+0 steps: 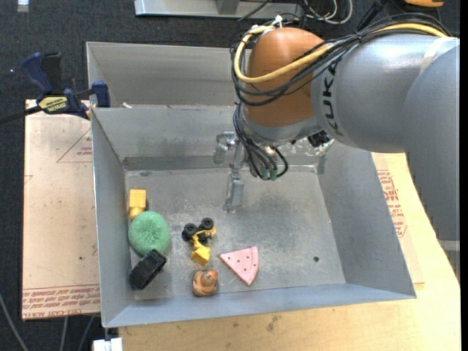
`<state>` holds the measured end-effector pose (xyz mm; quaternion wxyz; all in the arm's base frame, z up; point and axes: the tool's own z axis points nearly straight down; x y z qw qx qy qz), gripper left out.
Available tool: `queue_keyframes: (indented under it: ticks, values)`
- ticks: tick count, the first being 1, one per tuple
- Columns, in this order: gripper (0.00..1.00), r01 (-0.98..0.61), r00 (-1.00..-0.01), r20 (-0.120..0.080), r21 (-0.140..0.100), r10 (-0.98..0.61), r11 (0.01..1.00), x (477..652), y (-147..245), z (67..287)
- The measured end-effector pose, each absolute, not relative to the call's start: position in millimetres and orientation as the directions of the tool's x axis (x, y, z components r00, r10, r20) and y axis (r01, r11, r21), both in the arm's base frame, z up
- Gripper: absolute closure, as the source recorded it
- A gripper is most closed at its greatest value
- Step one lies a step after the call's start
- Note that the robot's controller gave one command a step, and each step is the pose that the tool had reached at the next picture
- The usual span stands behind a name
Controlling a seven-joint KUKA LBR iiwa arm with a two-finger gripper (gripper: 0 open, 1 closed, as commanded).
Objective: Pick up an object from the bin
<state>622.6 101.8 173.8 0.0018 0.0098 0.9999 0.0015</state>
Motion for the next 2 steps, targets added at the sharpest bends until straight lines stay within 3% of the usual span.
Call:
queue_keyframes:
  ticks: [1, 2]
  values:
    - [0.00, -0.034, -0.999, -0.001, -0.002, -0.034, 0.999, 572.3, 93, 162]
    - [0.00, -0.079, -0.997, 0.000, 0.002, -0.079, 0.997, 563.0, 113, 129]
